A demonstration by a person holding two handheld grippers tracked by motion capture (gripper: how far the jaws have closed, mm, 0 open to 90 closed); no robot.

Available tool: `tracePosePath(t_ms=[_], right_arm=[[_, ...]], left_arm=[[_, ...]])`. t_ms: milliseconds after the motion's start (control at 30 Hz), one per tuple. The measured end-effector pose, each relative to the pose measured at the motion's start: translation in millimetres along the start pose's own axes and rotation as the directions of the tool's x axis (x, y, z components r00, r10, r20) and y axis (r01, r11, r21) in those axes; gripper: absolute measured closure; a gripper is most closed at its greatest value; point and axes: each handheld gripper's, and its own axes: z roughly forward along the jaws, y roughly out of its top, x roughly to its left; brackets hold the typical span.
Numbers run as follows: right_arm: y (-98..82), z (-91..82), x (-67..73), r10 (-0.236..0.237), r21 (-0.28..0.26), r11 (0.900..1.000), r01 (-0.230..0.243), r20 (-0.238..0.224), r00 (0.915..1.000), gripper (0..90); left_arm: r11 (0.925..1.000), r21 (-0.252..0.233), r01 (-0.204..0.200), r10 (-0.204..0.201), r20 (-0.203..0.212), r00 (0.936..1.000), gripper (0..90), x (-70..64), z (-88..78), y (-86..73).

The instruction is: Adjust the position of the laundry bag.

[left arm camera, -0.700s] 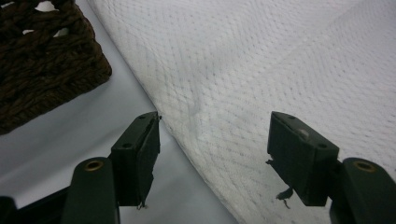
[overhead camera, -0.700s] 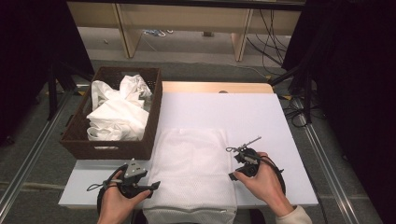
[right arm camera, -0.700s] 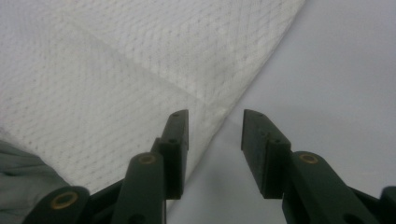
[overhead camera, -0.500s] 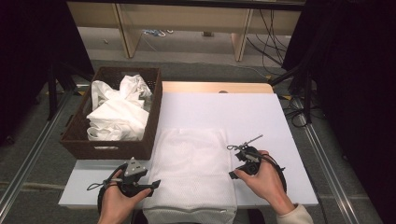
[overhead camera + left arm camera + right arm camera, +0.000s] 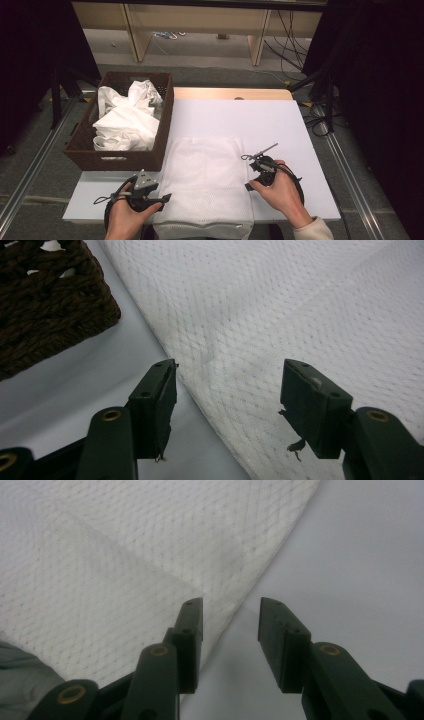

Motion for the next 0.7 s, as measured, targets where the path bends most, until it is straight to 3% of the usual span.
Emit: tracePosePath(t_ms=[33,67,133,167,233,267,367,400,433,500,533,567,633,667,700], right_arm=[[0.3,2.4,-3.4,-0.048,-0.029,0.998,0.048,0.003,0.9989,62.9],[1.2,2.8,-0.3,0.0,0.001,1.0,0.0,0.013,0.9999,62.8],[3.0,6.5,-2.6,-0.034,-0.007,0.999,0.034,0.006,0.9994,63.0],[4.5,7.0,-0.5,-0.005,0.009,1.0,0.004,0.009,1.0,62.9],[6.6,11.9,-5.0,-0.078,-0.03,0.996,0.079,0.024,0.9966,63.2],[7.7,13.2,-4.1,-0.082,-0.029,0.996,0.083,0.033,0.996,63.6],[8.7,17.9,-0.5,-0.082,-0.003,0.997,0.082,0.06,0.9948,66.7],[8.4,18.5,1.0,-0.071,0.021,0.997,0.07,0.069,0.9951,68.0],[8.5,19.3,2.6,-0.075,0.044,0.996,0.072,0.072,0.9946,68.9],[8.9,21.0,4.0,-0.076,0.052,0.996,0.072,0.079,0.994,69.7],[8.7,24.2,7.3,-0.087,0.07,0.994,0.081,0.09,0.9921,72.6],[9.1,24.1,7.2,-0.118,0.07,0.991,0.113,0.085,0.9894,77.0],[9.0,24.7,9.0,-0.119,0.068,0.991,0.114,0.085,0.9892,79.9],[9.3,26.3,15.7,-0.104,0.069,0.993,0.098,0.087,0.9908,87.0],[9.8,26.4,17.5,-0.117,0.074,0.991,0.11,0.096,0.9885,88.3]], left_arm=[[0.9999,0.015,0.008,-0.008,0.008,0.9999,39.7,0.7,1.0,0.4],[0.9999,0.014,0.002,-0.002,-0.005,1.0,40.2,0.7,2.6,0.0],[0.9994,0.034,0.006,-0.006,0.0,1.0,41.2,0.8,5.4,-1.0],[0.9994,0.035,0.007,-0.007,0.002,1.0,42.1,0.7,6.5,-1.3],[0.9991,0.036,0.021,-0.021,0.003,0.9998,44.0,-0.4,9.8,-1.8],[0.999,0.042,-0.013,0.013,0.004,0.9999,45.1,0.7,8.7,-1.3],[0.9985,0.041,-0.036,0.036,-0.007,0.9993,53.6,1.0,8.8,-1.8],[0.9991,0.034,-0.027,0.028,-0.01,0.9996,54.9,-0.1,9.7,-2.3],[0.9982,0.039,-0.045,0.046,-0.008,0.9989,56.6,-0.2,9.0,-2.1],[0.9992,0.026,-0.032,0.032,-0.017,0.9993,62.6,-2.5,10.2,-2.4],[0.9976,0.041,-0.056,0.056,-0.004,0.9984,66.2,-4.3,9.5,-1.1],[0.9983,0.037,-0.044,0.044,-0.002,0.999,68.6,-5.7,10.3,-0.9],[0.999,0.035,-0.028,0.028,-0.013,0.9995,74.3,-7.2,11.4,-0.8],[0.9981,0.045,-0.041,0.041,-0.006,0.9991,77.9,-7.6,10.2,-0.2],[0.999,0.037,-0.024,0.025,-0.009,0.9997,81.3,-9.1,11.7,0.6]])
